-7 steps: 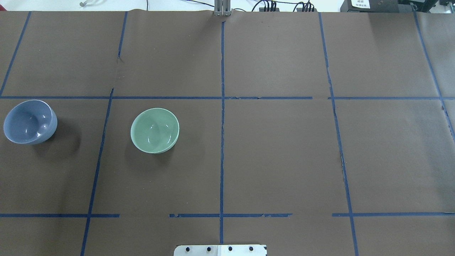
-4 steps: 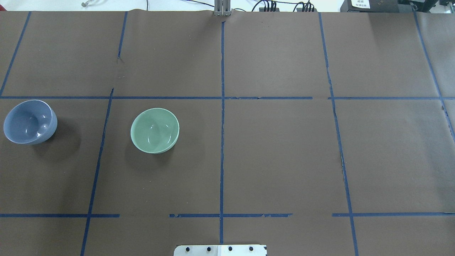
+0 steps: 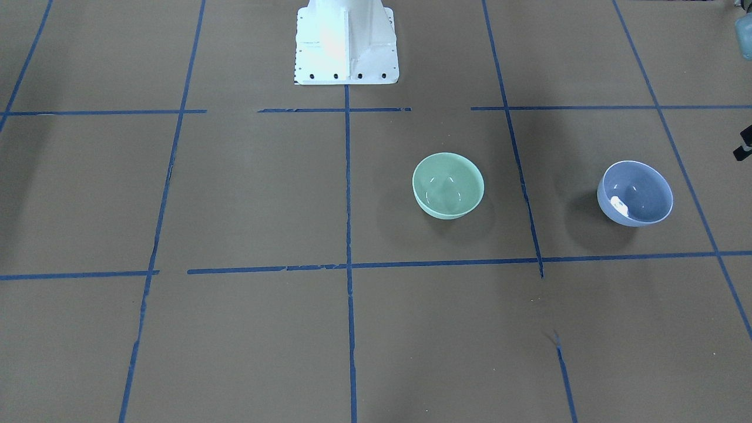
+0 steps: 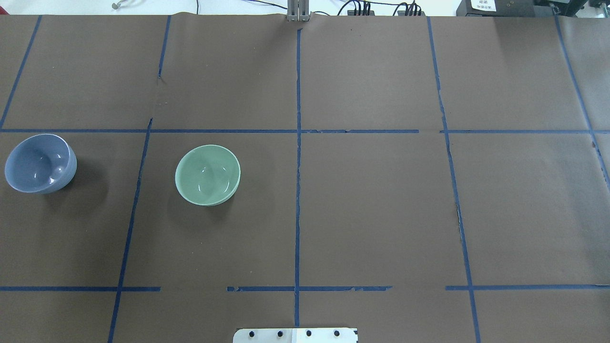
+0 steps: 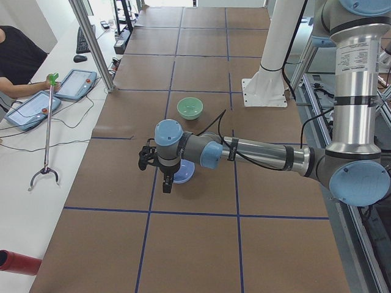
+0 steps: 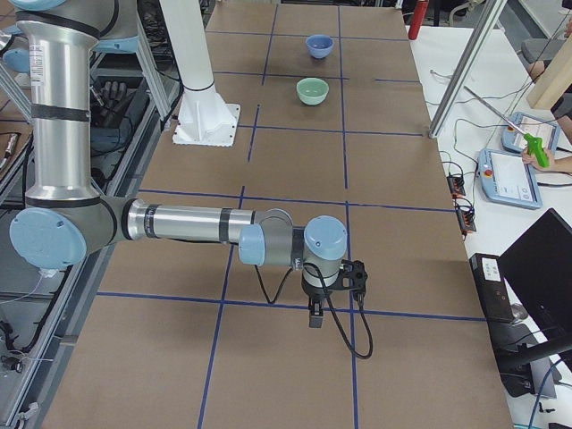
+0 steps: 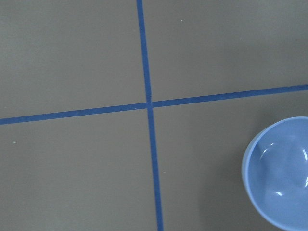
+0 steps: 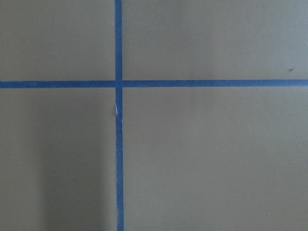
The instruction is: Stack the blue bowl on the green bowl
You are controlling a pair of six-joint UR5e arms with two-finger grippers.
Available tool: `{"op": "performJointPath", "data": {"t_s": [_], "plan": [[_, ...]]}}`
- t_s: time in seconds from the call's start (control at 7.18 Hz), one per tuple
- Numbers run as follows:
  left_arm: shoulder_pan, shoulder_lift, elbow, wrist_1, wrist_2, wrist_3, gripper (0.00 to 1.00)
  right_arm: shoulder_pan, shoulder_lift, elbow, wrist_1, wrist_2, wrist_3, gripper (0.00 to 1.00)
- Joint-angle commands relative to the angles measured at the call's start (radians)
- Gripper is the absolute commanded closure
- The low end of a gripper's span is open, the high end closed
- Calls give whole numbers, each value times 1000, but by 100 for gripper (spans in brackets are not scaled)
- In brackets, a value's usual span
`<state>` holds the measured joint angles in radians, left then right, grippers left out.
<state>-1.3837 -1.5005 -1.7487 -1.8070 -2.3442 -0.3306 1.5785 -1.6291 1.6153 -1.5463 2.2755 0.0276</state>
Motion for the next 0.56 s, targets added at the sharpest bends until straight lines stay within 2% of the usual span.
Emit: {"op": "performJointPath", "data": {"t_s": [0.0,0.28,0.42], "plan": [[171,25,65,-255,16,-264,0,0,0,0,-1,1,0,0],[270,22,174,-443,91,-376,0,0,0,0,0,-1,0,0],[287,22,192,-468,92,-383,0,0,0,0,-1,-1,0,0]]}}
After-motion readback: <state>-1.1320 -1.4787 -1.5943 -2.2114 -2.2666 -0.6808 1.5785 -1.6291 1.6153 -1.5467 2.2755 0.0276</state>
